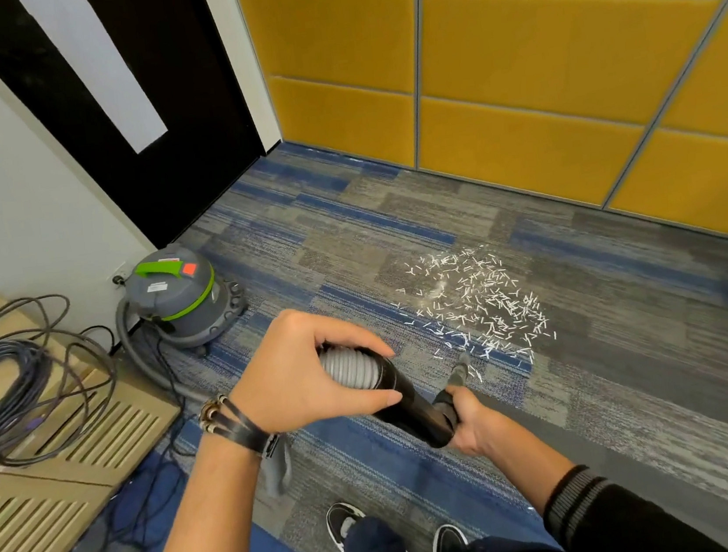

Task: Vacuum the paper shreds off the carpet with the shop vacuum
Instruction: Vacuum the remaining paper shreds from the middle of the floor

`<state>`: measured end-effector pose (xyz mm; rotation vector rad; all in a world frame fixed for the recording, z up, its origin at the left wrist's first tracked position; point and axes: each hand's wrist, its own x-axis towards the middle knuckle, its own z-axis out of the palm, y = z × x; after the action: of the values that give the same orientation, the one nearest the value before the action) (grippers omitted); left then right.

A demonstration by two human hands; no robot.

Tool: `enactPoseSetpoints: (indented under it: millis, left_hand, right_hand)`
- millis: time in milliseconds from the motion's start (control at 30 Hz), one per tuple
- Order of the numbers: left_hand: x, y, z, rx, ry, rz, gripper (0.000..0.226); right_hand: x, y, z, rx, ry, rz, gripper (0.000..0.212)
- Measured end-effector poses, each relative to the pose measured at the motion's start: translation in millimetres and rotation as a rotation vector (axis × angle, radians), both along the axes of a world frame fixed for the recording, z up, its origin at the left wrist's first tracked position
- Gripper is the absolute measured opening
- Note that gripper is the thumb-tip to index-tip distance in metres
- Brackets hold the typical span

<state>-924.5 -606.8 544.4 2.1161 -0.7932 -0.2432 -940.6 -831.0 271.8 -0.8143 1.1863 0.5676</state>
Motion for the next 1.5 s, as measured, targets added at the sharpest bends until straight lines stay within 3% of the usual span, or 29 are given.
enactPoseSetpoints:
  millis: [167, 567, 700, 867, 1000, 1233, 1500]
  left_hand:
    - [-9, 4, 10, 0.006, -0.033, 0.001, 0.034]
    - [-17, -21, -1, -0.094, 0.064, -0.062, 0.032]
    - [-23, -30, 6, -0.142, -0.026, -0.057, 0.032]
    - [-23, -43, 5, -0.117, -0.118, -0.063, 0.031]
    - [-20, -58, -19, -0.079, -0.068, -0.062, 0.029]
    - [1, -28, -23, 0.006, -0.104, 0.015, 0.024]
    - [46, 19, -13, 0.045, -0.162, 0.105, 0.023]
  right_hand:
    - [7, 11, -36, 0.067, -0.048, 0.072, 0.062]
    - [-52, -45, -10, 0.071, -0.01, -0.08, 0.059]
    - [-51, -63, 6, 0.079, -0.08, -0.096, 0.036]
    - [-47, -86, 5, 0.022, -0.105, -0.122, 0.033]
    - [-40, -99, -7, -0.021, -0.055, -0.101, 0.029]
    - [-5, -53, -37, -0.022, -0.03, 0.019, 0.038]
    - [67, 15, -19, 0.036, -0.019, 0.114, 0.049]
